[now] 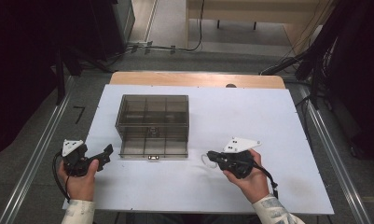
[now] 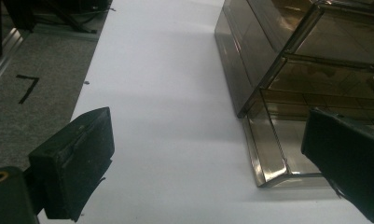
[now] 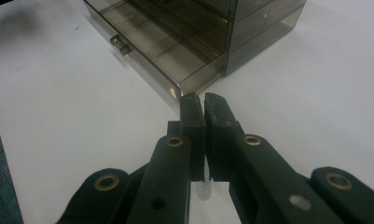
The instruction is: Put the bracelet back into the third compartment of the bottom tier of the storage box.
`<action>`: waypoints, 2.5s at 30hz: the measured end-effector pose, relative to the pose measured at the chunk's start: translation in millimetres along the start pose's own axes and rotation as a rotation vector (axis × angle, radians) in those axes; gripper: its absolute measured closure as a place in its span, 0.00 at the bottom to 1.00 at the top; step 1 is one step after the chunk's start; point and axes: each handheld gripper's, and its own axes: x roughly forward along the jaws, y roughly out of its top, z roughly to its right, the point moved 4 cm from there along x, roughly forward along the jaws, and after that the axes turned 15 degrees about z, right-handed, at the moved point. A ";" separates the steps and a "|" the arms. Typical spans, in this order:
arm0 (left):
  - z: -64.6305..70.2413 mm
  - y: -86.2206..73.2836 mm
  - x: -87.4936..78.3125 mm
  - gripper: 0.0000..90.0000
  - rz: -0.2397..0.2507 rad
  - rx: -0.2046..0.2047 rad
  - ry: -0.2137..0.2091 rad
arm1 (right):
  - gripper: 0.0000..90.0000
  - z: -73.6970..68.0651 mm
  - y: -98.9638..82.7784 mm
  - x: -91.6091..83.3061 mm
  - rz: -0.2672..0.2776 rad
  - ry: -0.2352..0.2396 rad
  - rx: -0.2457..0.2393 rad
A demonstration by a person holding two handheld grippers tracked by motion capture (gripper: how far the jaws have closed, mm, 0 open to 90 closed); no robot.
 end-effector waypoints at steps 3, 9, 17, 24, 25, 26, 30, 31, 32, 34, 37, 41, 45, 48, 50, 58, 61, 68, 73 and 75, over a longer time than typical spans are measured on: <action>0.1 0.0 0.1 0.03 -0.001 0.001 -0.001 | 0.95 -1.2 1.5 2.7 0.003 0.000 0.003; -0.2 0.0 0.2 0.03 -0.001 0.001 -0.001 | 0.95 -1.4 4.4 8.6 0.006 0.004 0.006; -0.4 0.1 0.0 0.03 0.000 0.001 -0.001 | 0.95 -3.6 9.7 14.8 0.007 0.011 -0.005; -0.7 0.1 -0.1 0.03 -0.001 0.001 0.000 | 0.95 -4.6 15.3 20.7 0.016 0.015 -0.011; -0.8 0.0 -0.1 0.03 -0.001 0.000 -0.001 | 0.95 -5.0 15.4 21.3 0.014 0.015 -0.008; -1.0 0.0 0.0 0.03 -0.001 0.000 0.000 | 0.95 -5.2 15.4 22.0 0.013 0.016 -0.009; -1.1 0.0 0.2 0.03 -0.001 0.001 -0.002 | 0.95 -5.4 16.5 24.6 0.016 0.018 -0.010; -1.0 0.0 0.2 0.03 -0.001 0.001 0.000 | 0.95 -5.3 16.9 25.1 0.016 0.019 -0.011; -1.0 0.0 0.1 0.03 -0.002 0.001 -0.001 | 0.95 -5.4 17.4 25.3 0.016 0.020 -0.012; -0.8 -0.1 0.2 0.03 -0.002 0.001 -0.001 | 0.95 -6.0 18.5 26.0 0.016 0.018 -0.009; -1.0 -0.1 0.2 0.03 -0.002 0.000 -0.003 | 0.95 -6.8 21.3 27.8 0.019 0.025 -0.019; -1.2 -0.1 0.3 0.03 -0.002 0.000 -0.003 | 0.95 -9.5 26.7 31.7 0.025 0.032 -0.024; -1.4 -0.1 0.1 0.03 -0.003 0.000 -0.004 | 0.95 -11.9 31.2 37.2 0.032 0.039 -0.031; -1.8 -0.2 0.0 0.03 -0.003 -0.001 -0.005 | 0.95 -13.9 33.6 41.0 0.031 0.042 -0.031; -2.1 -0.1 0.0 0.03 -0.002 -0.001 -0.005 | 0.95 -15.1 35.4 43.3 0.031 0.046 -0.034; -2.2 -0.1 0.0 0.03 -0.003 -0.004 -0.007 | 0.95 -15.9 40.4 51.6 0.033 0.051 -0.036; -2.3 0.0 0.1 0.03 -0.002 -0.005 -0.006 | 0.95 -16.5 41.3 53.9 0.035 0.055 -0.036; -2.3 0.0 0.2 0.03 -0.001 -0.006 -0.009 | 0.95 -17.9 46.7 60.2 0.042 0.059 -0.047; -2.8 0.2 -0.1 0.03 -0.001 -0.007 -0.007 | 0.95 -18.6 49.4 65.4 0.042 0.060 -0.050; -2.8 0.3 -0.1 0.03 0.000 -0.008 -0.007 | 0.95 -19.1 49.5 67.9 0.040 0.060 -0.050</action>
